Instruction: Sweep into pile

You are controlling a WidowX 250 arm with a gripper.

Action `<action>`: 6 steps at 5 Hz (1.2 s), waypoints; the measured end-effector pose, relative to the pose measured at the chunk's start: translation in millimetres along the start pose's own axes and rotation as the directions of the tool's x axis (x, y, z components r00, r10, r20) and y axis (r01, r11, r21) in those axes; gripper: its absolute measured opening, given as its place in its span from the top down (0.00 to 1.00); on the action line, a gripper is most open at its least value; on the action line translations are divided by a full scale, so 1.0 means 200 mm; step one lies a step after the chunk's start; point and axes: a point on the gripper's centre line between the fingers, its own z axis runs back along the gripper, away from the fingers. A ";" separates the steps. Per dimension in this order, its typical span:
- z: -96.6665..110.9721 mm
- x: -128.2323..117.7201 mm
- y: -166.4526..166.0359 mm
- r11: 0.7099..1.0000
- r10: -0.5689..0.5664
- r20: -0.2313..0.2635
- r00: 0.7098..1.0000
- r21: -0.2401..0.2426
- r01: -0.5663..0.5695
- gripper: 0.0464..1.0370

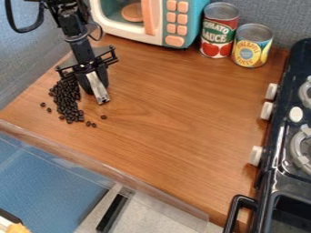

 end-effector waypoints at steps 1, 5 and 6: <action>0.02 -0.06 -0.02 0.999 0.003 -0.064 0.998 -0.035 -0.005 0.66; 0.05 -0.28 -0.25 0.989 -0.148 -0.051 0.988 -0.033 0.147 0.66; 0.02 -0.32 -0.25 0.984 -0.177 -0.039 0.983 0.009 0.177 0.66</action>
